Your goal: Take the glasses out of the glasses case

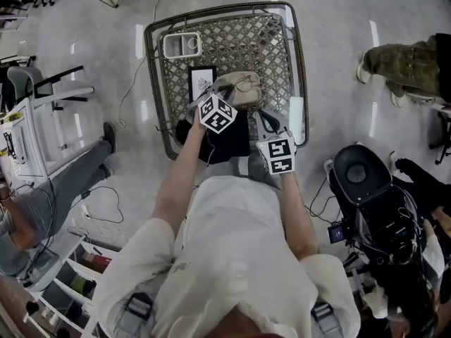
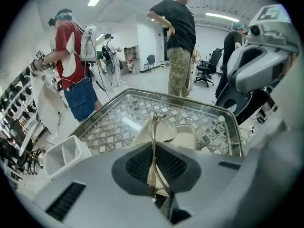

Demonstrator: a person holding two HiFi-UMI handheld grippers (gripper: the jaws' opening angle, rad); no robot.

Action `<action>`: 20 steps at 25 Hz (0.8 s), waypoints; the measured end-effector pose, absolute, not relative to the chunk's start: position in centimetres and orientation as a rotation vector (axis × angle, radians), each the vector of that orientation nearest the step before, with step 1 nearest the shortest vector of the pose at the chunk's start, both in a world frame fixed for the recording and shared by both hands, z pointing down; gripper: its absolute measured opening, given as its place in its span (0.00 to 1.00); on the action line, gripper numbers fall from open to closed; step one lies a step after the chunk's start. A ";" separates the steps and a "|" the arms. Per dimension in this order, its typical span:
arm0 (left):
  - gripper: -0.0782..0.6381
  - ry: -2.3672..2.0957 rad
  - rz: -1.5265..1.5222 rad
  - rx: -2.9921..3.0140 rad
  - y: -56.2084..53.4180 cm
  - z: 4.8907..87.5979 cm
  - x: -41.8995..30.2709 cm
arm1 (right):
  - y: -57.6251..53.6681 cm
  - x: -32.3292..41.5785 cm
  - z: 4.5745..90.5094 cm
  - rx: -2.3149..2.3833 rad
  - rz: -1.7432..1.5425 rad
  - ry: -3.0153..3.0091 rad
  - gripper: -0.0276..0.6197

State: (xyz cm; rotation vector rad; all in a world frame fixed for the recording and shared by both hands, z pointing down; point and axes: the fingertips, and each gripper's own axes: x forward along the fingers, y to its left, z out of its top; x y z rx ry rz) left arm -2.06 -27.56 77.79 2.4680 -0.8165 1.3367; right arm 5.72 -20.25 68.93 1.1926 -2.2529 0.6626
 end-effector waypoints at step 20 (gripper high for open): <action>0.15 -1.119 0.989 2.533 -26.6 69.0 -5.7 | -20.1 5.2 66.4 1.227 0.549 -2.267 0.05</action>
